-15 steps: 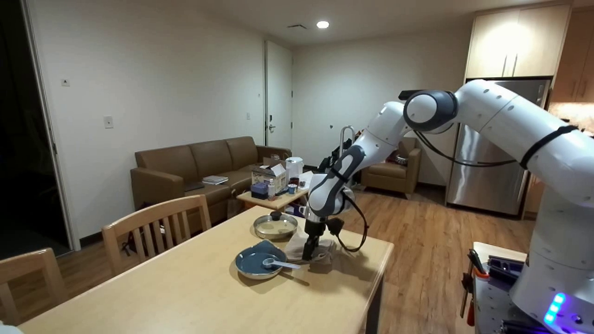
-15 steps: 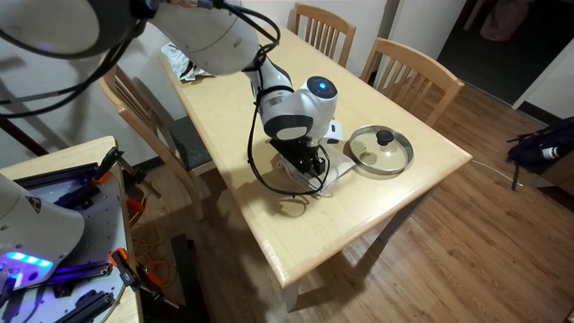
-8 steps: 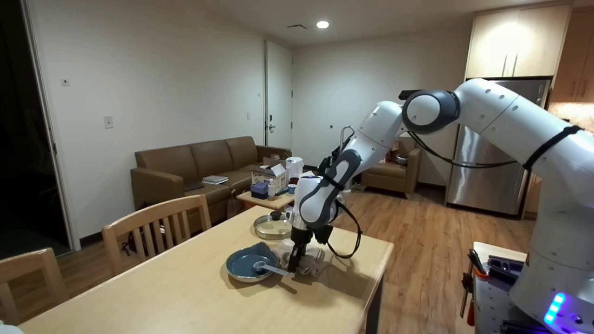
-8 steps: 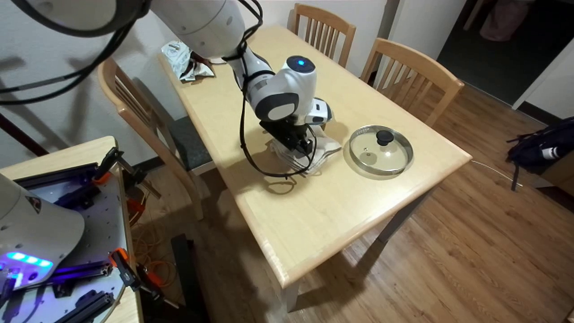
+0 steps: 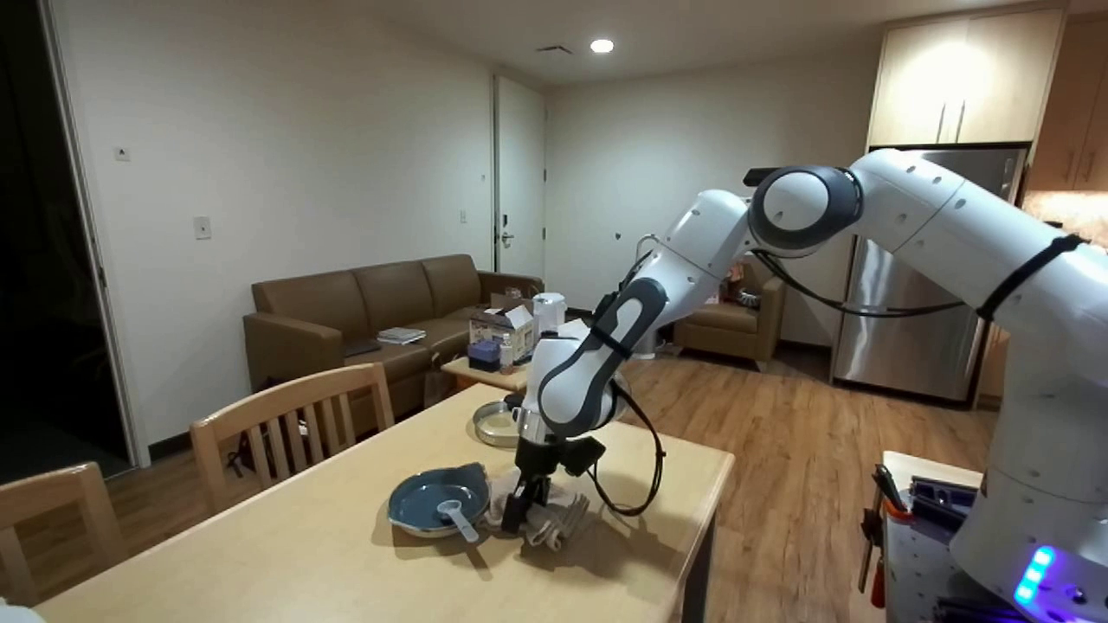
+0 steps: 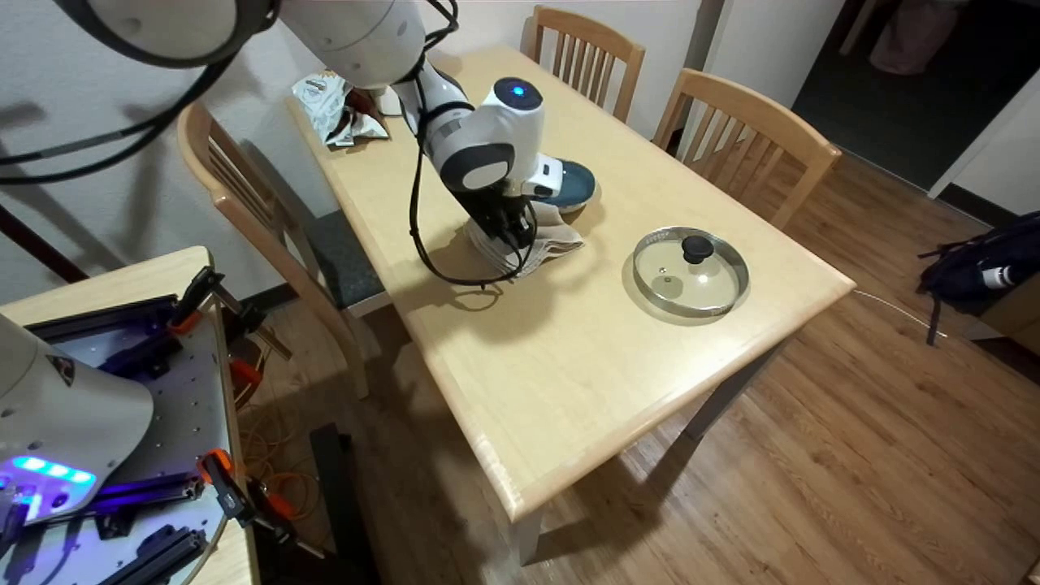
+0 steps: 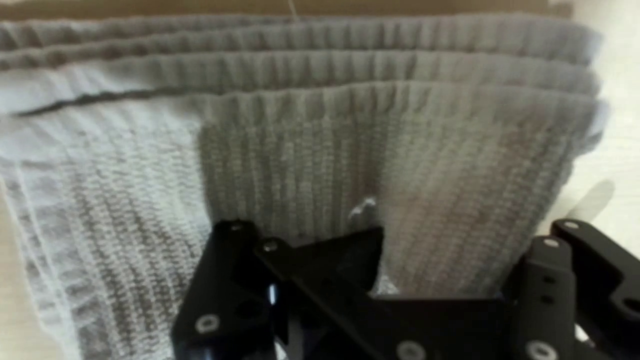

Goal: Take the cloth and put it on the bowl

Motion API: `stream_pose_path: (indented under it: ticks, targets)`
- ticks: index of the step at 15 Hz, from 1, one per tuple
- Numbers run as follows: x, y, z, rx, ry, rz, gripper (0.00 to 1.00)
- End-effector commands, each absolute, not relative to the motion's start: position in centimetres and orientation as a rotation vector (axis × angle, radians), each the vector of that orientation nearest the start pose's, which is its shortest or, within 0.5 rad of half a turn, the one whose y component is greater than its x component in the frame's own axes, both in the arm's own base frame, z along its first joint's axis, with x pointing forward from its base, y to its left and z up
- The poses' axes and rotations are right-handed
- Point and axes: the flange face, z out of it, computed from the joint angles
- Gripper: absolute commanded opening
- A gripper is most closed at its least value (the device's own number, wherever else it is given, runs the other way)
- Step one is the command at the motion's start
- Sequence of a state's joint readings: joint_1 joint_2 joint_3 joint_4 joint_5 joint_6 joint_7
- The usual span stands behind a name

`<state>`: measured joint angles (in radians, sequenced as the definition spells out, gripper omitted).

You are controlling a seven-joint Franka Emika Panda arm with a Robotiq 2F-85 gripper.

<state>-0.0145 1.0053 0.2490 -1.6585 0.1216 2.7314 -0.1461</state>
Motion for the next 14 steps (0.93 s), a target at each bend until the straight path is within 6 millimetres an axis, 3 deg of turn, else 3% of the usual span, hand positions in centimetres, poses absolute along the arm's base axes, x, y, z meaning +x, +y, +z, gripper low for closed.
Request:
stream_pose_path:
  ticks: [1,3,6,8,9,14]
  targets:
    - [63.9,7.4,7.3,-2.83,0.033,-0.069,0.03]
    - [63.6,4.1,8.2,-2.839,0.168,-0.06,0.02]
    - [62.9,-4.4,10.5,-2.85,0.354,-0.102,0.02]
    - [62.3,-9.8,12.5,-2.842,0.384,-0.13,0.0]
    - [61.9,-12.4,13.8,-2.845,0.375,-0.143,0.0]
    - [60.1,-23.1,22.1,-2.852,-0.054,-0.218,0.01]
